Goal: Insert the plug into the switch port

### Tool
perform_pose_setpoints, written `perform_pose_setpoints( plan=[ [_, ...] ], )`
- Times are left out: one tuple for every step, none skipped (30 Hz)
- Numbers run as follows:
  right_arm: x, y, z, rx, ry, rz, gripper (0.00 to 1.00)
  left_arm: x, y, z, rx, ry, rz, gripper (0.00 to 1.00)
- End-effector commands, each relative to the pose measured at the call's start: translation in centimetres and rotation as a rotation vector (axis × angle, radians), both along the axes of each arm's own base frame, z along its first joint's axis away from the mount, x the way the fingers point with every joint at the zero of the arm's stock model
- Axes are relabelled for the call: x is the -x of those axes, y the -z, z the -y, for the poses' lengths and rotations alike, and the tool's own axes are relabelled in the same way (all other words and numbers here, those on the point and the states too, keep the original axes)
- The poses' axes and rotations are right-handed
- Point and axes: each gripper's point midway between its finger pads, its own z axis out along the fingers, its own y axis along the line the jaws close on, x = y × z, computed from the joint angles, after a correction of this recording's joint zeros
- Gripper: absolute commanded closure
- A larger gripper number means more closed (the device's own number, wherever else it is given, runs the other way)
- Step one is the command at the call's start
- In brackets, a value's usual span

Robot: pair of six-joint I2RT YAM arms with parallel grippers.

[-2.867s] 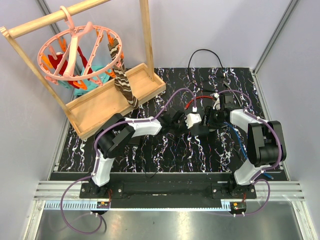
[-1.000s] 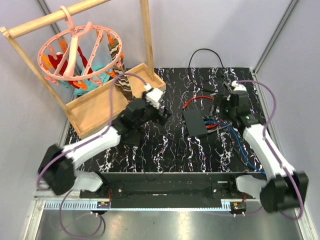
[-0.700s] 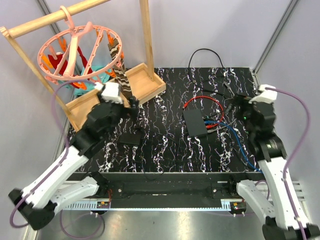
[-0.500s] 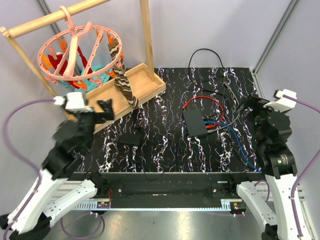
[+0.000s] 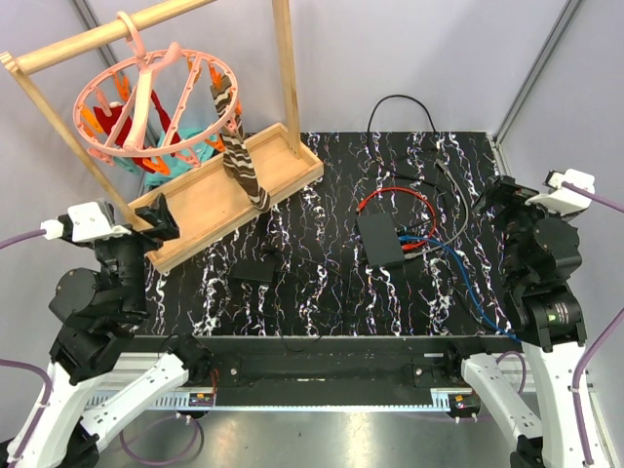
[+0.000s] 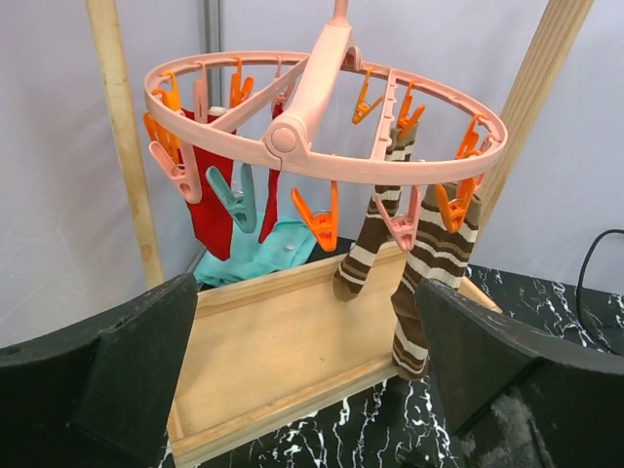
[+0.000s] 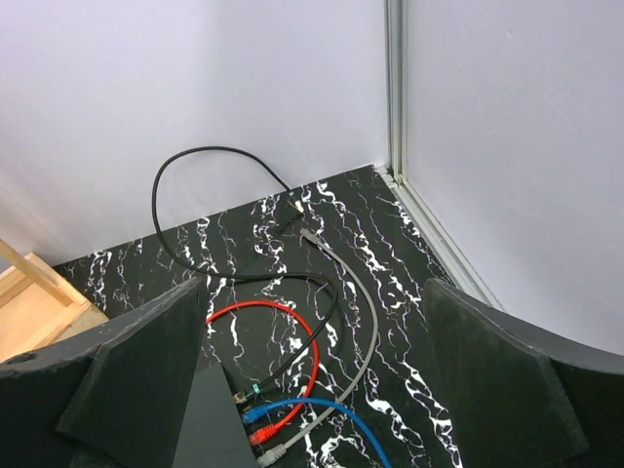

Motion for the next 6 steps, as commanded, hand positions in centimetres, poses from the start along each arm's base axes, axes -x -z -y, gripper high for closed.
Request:
perform_pose_setpoints(
  plan=[
    [0.18, -2.91, 0.65, 0.012, 0.032, 0.083, 0.00, 1.02, -1.44, -1.60, 0.031, -0.052, 0.070, 0.01],
    [0.12, -2.85, 0.66, 0.013, 0.033, 0.081, 0.00, 1.16, -1.50, -1.74, 0.035, -0.054, 0.075, 0.01],
    [0.09, -2.92, 0.67, 0.014, 0.033, 0.082, 0.00, 1.26, -1.64, -1.82, 0.034, -0.054, 0.081, 0.01],
    [0.03, -2.96, 0.63, 0.015, 0.032, 0.083, 0.00, 1.29, -1.77, -1.88, 0.036, -0.056, 0.086, 0.01],
    [0.00, -3.03, 0.60, 0.014, 0.030, 0.085, 0.00, 1.32, -1.81, -1.94, 0.035, -0.059, 0.086, 0.01],
    [-0.07, -3.07, 0.54, 0.014, 0.027, 0.087, 0.00, 1.39, -1.95, -2.07, 0.033, -0.064, 0.087, 0.01]
  ],
)
